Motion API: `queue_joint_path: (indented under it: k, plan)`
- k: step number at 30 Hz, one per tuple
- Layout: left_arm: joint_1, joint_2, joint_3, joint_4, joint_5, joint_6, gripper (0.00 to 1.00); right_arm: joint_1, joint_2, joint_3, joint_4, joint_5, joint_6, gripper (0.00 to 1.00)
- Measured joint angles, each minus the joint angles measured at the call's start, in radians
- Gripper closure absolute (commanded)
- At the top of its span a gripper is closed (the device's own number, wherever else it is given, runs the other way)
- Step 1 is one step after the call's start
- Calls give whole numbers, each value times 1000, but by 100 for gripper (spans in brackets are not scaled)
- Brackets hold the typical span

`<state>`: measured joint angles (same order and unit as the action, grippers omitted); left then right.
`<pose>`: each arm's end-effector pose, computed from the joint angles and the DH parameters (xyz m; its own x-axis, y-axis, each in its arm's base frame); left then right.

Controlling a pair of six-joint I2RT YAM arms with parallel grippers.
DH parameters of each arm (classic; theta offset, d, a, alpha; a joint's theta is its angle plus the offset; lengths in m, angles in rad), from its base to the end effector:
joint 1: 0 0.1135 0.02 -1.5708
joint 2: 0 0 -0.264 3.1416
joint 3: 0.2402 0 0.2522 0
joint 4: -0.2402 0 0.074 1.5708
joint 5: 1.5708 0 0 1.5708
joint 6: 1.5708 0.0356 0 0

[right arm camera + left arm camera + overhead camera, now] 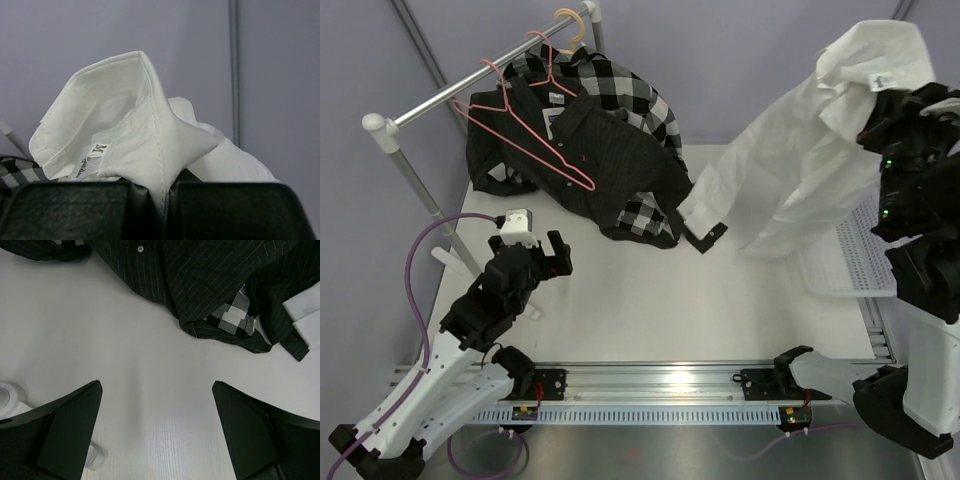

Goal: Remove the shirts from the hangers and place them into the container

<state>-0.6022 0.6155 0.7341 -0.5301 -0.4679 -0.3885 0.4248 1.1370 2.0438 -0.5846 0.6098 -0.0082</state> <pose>0.1224 -0.0647 0.3122 -0.3675 -0.1576 -0.9166 0.0278 0.9832 -0.1802 0.1092 0.0270 0.6156 0.2872 0.1225 -0.9500 0.1595 0.9718 0.1736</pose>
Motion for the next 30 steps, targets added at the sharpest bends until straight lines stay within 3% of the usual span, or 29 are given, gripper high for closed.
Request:
queue_joint_path:
  k: [7, 13, 16, 22, 26, 30]
  plan:
    - [0, 4, 0, 0, 10, 0, 1, -2, 43, 129, 389, 145, -410, 100]
    - [0, 11, 0, 0, 15, 0, 1, -79, 86, 78, 707, 154, -697, 100]
    - [0, 14, 0, 0, 15, 0, 1, -185, 78, -35, 748, 125, -689, 100]
    - [0, 15, 0, 0, 15, 0, 1, -426, 104, -238, 715, 15, -504, 100]
    - [0, 22, 0, 0, 15, 0, 1, -536, 170, -264, 634, -56, -381, 100]
    - [0, 29, 0, 0, 15, 0, 1, -556, 207, -236, 576, -109, -322, 100]
